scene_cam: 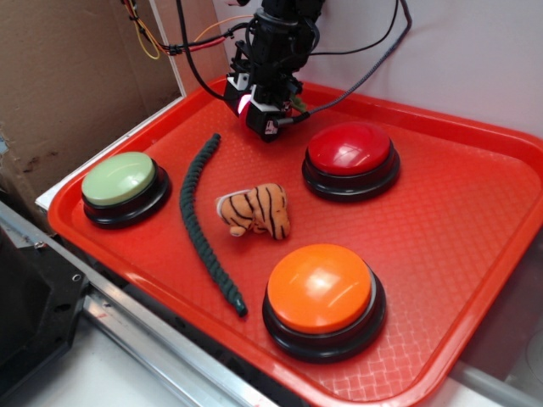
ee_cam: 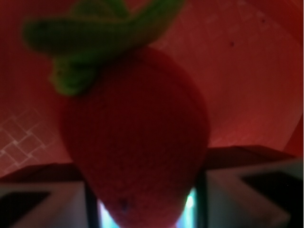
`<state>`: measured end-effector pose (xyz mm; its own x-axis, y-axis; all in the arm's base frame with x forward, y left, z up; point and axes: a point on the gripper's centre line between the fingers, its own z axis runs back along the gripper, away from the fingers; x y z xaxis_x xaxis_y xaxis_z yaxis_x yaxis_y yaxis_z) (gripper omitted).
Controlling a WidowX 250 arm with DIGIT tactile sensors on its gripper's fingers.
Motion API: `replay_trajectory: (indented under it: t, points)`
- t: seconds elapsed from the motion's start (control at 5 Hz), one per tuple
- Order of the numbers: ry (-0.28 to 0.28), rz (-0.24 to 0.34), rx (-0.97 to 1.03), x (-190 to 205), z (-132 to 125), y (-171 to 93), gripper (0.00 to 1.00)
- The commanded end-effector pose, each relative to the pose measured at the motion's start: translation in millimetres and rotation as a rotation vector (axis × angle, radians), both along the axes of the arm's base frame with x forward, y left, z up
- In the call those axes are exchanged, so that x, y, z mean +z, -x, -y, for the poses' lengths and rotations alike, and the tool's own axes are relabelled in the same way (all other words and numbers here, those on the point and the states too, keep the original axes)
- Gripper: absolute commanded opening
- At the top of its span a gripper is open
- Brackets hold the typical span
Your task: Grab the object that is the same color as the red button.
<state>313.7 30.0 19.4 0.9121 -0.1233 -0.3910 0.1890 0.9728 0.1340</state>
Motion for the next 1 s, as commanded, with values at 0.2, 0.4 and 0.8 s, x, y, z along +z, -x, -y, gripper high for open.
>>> replay_trajectory:
  t: [0.2,0.4,0.8]
  points:
    - [0.045,0.327,0.515,128.8,24.8,61.2,0.0]
    - [0.073,0.426,0.597,174.9,35.5,96.1,0.0]
    - [0.176,0.498,0.517,257.3,39.4,128.3,0.0]
